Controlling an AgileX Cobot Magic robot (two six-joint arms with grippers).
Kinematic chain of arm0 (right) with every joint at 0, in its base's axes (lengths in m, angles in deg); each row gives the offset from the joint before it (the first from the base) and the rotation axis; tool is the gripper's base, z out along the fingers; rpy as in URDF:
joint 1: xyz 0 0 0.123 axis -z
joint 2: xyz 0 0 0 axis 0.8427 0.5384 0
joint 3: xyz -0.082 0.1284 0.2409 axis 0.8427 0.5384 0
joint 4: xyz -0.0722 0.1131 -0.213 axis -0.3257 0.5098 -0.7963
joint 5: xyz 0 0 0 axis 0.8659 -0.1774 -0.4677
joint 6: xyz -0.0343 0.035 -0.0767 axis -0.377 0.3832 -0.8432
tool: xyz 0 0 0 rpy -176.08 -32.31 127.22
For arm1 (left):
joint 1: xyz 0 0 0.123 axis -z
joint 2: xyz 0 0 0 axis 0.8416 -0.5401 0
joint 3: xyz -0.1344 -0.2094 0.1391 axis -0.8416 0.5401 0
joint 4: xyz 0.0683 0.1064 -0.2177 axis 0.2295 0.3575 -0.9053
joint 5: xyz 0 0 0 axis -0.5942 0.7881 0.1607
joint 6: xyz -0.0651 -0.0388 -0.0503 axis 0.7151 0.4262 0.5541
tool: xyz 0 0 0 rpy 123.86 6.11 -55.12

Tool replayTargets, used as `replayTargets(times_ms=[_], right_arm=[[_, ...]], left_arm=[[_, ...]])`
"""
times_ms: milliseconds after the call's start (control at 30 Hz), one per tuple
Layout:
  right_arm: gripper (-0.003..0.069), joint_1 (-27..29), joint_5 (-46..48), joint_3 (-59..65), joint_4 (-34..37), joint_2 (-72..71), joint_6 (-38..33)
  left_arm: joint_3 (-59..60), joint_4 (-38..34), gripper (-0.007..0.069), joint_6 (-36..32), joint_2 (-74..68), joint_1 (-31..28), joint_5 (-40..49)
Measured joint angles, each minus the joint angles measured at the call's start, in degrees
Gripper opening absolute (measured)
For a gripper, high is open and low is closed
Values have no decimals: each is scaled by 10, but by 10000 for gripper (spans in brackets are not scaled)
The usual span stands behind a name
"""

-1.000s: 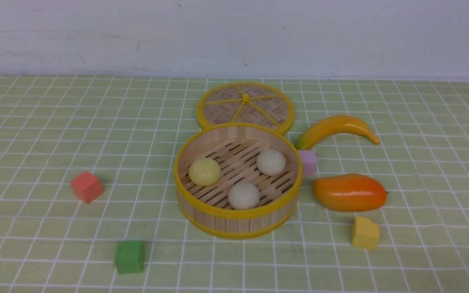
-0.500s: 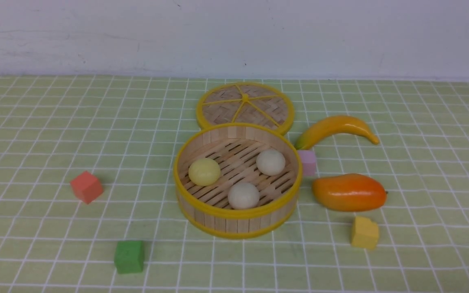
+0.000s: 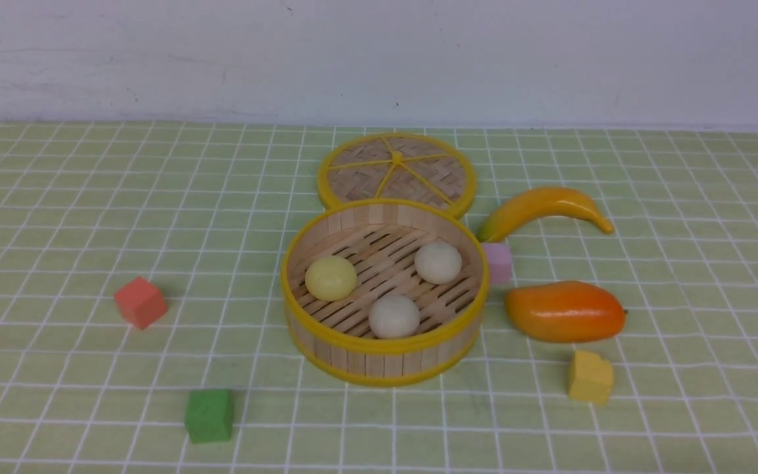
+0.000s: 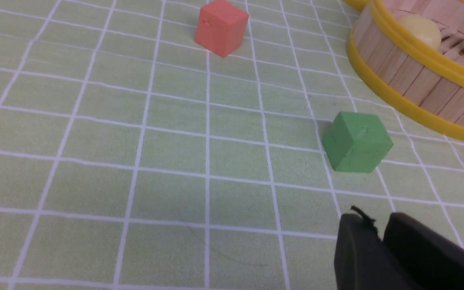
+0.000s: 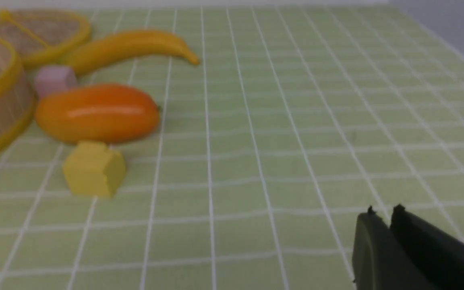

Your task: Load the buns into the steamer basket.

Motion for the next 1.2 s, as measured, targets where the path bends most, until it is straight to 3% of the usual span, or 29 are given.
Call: replayTargets(times_ms=[1200], right_arm=[[109,0,-12,12,-1,-1,2]], left_arm=[[0,1,129,0,0,-1,-1]])
